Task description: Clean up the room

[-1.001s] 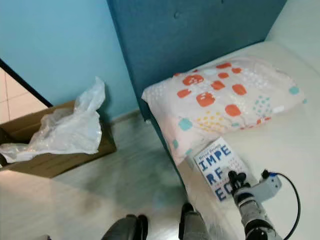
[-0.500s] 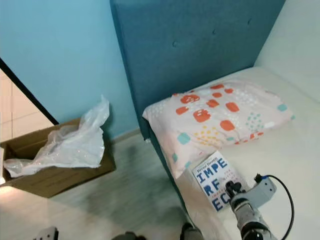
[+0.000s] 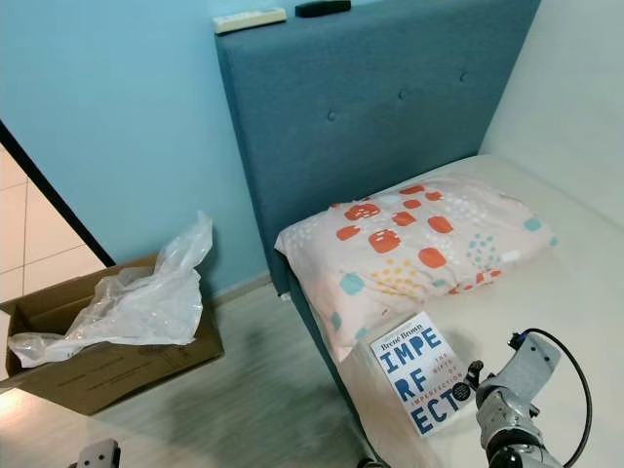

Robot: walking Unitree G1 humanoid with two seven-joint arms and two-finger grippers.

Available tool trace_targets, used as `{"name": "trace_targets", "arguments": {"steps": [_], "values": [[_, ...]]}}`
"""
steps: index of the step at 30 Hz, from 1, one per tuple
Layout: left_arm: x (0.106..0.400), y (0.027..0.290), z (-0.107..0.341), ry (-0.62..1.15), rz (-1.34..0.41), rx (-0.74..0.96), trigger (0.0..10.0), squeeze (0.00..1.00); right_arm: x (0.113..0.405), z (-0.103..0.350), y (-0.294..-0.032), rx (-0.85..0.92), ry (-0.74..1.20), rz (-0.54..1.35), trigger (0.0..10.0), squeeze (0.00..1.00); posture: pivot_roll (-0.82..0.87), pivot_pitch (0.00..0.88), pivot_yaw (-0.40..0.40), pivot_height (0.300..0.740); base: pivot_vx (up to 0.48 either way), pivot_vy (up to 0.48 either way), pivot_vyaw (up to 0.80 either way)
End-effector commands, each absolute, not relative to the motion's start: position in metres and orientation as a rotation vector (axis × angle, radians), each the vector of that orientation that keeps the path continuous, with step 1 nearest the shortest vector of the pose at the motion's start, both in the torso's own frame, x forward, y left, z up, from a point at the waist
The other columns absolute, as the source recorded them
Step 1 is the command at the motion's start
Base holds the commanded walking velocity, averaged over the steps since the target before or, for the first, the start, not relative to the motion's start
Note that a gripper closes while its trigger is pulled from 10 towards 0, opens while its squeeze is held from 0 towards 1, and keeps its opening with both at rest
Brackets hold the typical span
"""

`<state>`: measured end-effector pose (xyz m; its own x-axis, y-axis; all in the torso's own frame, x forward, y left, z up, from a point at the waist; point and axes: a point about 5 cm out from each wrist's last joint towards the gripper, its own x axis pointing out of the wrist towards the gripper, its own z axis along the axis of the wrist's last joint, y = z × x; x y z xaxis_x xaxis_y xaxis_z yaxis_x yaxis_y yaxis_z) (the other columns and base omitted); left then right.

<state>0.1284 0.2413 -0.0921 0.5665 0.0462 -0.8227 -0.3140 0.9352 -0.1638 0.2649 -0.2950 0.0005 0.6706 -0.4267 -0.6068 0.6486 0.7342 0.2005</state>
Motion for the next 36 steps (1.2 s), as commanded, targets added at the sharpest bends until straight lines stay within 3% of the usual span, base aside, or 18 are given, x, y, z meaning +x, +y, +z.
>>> {"name": "trace_targets", "arguments": {"steps": [1,3,4,5,7,9,15,21,25,36], "values": [[0.120,0.238,-0.096,0.989,0.222,-0.316,10.0,0.00,0.275,0.005,-0.284,0.497,0.501,-0.544,10.0,0.00,0.08,0.120,0.019,0.740,0.000,0.000,0.00],[0.120,0.238,-0.096,0.989,0.222,-0.316,10.0,0.00,0.275,0.005,-0.284,0.497,0.501,-0.544,10.0,0.00,0.08,0.120,0.019,0.740,0.000,0.000,0.00],[0.119,0.237,-0.097,0.993,0.222,-0.316,10.0,0.00,0.288,0.010,-0.265,0.542,0.462,-0.381,10.0,0.00,0.08,0.119,0.020,0.740,0.000,0.000,0.00],[0.119,0.237,-0.097,0.993,0.222,-0.316,10.0,0.00,0.288,0.010,-0.265,0.542,0.462,-0.381,10.0,0.00,0.08,0.119,0.020,0.740,0.000,0.000,0.00],[0.118,0.236,-0.098,1.002,0.222,-0.314,10.0,0.00,0.293,0.002,-0.225,0.407,0.572,-0.071,10.0,0.00,0.07,0.116,0.016,0.740,0.000,0.000,0.00],[0.118,0.235,-0.098,1.005,0.223,-0.313,10.0,0.00,0.290,-0.004,-0.215,0.332,0.631,0.008,10.0,0.00,0.07,0.116,0.016,0.740,0.000,0.000,0.00],[0.135,0.239,-0.092,0.931,0.282,-0.350,10.0,0.00,0.274,-0.022,-0.199,0.250,0.734,0.053,10.0,0.00,0.07,0.107,-0.001,0.740,0.000,0.000,0.00],[0.205,0.247,-0.056,0.691,0.310,-0.327,10.0,0.00,0.265,-0.034,-0.178,0.172,0.816,0.117,10.0,0.00,0.06,0.086,-0.029,0.731,0.000,0.000,0.00],[0.228,0.248,-0.042,0.615,0.285,-0.324,10.0,0.00,0.264,-0.035,-0.180,0.140,0.831,0.104,10.0,0.00,0.06,0.079,-0.028,0.716,0.000,0.000,0.00],[0.230,0.246,-0.041,0.611,0.282,-0.330,10.0,0.00,0.265,-0.033,-0.192,0.074,0.840,0.080,10.0,0.00,0.05,0.078,-0.025,0.681,0.000,0.000,0.00]]}}
